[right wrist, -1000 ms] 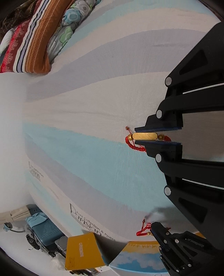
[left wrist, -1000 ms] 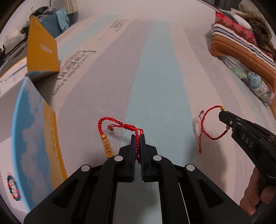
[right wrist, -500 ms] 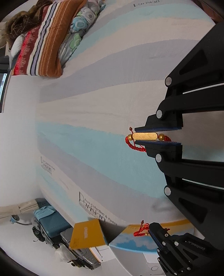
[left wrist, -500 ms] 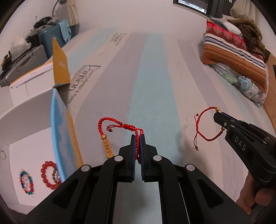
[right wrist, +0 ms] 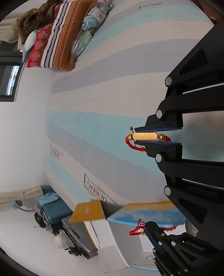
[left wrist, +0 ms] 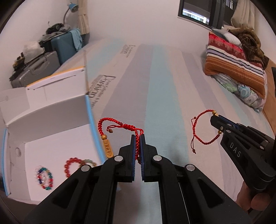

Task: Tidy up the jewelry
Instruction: 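Carry both red string bracelets over into the white box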

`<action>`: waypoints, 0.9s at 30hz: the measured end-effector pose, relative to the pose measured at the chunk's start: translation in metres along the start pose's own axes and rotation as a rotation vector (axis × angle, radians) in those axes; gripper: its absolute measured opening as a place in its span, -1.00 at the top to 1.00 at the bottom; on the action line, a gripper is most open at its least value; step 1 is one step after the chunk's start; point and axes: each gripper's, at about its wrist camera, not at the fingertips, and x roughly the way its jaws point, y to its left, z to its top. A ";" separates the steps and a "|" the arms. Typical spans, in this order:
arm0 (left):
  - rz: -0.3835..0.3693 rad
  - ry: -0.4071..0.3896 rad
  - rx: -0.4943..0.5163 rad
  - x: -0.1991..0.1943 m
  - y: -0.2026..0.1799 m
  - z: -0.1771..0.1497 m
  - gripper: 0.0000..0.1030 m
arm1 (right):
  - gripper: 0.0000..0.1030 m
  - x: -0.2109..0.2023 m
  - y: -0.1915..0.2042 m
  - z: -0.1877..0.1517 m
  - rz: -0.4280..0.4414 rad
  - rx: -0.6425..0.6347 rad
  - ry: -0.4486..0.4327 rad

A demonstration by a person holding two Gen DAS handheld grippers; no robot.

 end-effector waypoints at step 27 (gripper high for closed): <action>0.187 -0.011 -0.214 -0.055 0.200 -0.045 0.92 | 0.85 -0.019 0.223 -0.027 0.198 -0.236 -0.028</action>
